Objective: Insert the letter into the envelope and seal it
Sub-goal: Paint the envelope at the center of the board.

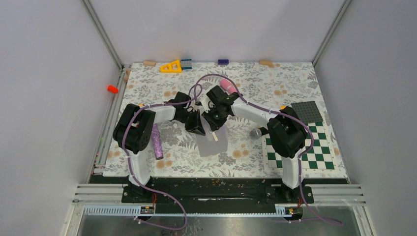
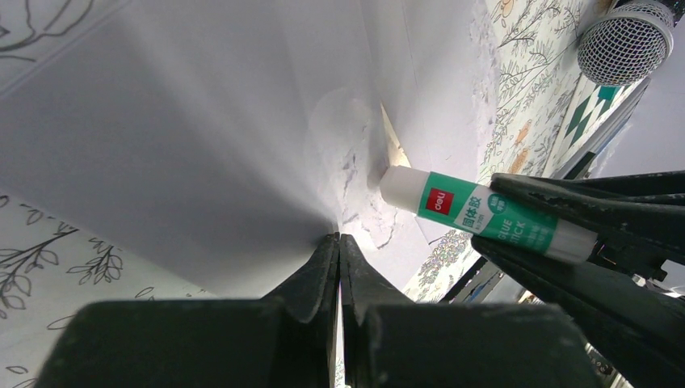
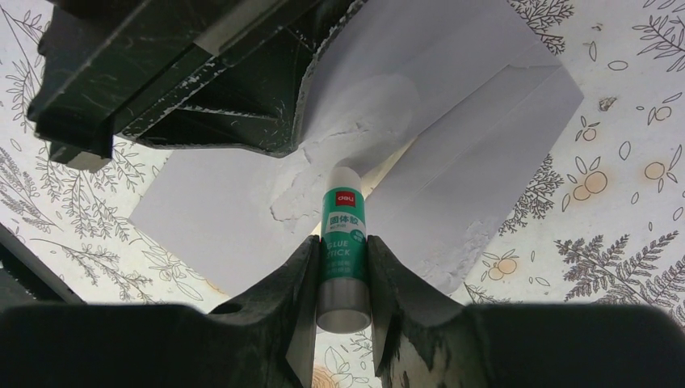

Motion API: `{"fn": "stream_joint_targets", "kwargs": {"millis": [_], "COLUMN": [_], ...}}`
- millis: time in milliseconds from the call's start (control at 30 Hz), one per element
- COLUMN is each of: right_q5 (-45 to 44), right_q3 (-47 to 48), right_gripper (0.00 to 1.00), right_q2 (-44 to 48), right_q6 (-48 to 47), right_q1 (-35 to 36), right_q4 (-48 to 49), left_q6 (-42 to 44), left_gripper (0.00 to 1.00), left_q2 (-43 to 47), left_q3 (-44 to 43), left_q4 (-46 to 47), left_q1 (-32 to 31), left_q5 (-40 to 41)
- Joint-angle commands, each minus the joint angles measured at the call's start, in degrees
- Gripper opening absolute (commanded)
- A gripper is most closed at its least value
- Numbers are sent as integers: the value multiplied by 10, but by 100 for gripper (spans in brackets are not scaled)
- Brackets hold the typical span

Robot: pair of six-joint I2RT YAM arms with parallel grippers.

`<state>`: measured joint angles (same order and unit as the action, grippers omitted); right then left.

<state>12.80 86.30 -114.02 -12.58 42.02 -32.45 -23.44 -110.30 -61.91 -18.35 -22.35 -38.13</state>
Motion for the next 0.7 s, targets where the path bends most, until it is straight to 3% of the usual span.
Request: {"fn": "stream_joint_targets", "kwargs": {"millis": [0,667], "right_q5": [27,28], "right_q3": [0,-18], "right_gripper": [0,0], "right_q2": [42,6], "right_q6": [13,-22], "right_q1": [3,6], "right_q4": [17,-37], "left_q6": [42,35], "left_gripper": [0,0], "left_q2": [-14,-20], "left_q3": [6,3], "left_q4": [2,-3], "left_q1": [-14,-14], "left_q5": [98,114]}}
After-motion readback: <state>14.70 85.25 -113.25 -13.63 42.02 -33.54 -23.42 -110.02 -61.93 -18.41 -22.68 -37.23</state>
